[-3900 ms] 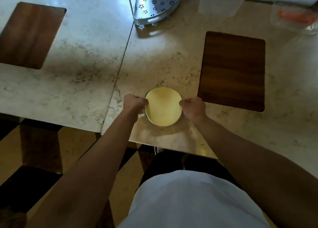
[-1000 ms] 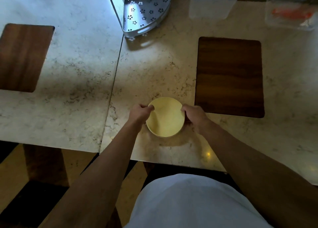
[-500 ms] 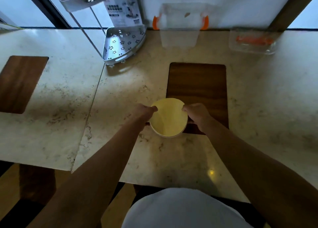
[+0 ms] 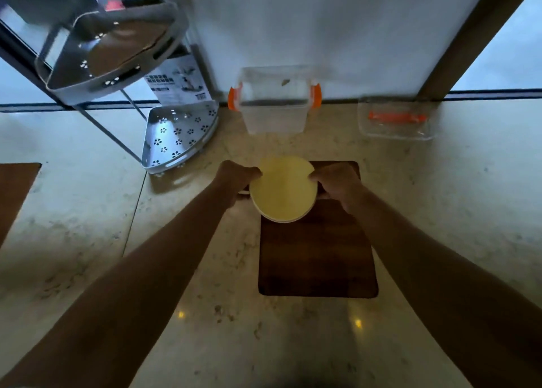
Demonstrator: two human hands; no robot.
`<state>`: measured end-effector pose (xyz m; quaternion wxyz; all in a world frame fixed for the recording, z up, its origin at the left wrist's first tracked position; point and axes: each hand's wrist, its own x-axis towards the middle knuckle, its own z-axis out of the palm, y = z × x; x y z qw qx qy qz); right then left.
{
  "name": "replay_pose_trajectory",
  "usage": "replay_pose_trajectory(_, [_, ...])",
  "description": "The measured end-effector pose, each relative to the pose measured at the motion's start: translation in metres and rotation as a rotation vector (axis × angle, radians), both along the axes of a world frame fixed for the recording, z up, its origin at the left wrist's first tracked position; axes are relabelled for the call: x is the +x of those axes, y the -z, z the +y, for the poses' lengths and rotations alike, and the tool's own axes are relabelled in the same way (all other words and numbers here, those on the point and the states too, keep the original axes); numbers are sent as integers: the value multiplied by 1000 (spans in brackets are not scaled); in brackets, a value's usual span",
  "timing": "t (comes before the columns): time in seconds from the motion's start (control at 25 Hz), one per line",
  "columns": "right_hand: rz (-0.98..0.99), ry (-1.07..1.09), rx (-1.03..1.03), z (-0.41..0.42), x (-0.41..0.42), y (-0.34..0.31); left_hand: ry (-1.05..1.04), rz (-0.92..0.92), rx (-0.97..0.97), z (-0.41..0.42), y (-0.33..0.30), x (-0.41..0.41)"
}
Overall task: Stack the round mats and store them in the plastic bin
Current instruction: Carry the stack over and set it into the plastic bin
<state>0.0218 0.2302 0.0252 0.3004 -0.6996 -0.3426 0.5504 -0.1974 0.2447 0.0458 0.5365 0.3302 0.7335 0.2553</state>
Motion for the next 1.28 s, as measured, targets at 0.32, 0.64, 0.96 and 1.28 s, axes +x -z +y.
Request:
replay_pose_trajectory(0.32, [-23, 110, 188, 143, -9, -43, 93, -86, 193, 142, -50, -16])
replay_pose_trajectory(0.64, [-260, 49, 345, 252, -18, -62, 42, 100, 357, 251, -53, -11])
replay_pose_trajectory(0.96, [-616, -242, 494, 304, -12, -32, 405, 608, 619, 303, -12, -30])
replay_pose_trajectory(1.28, [-714, -221, 541, 316, -11, 2, 503, 855, 643, 322, 24, -26])
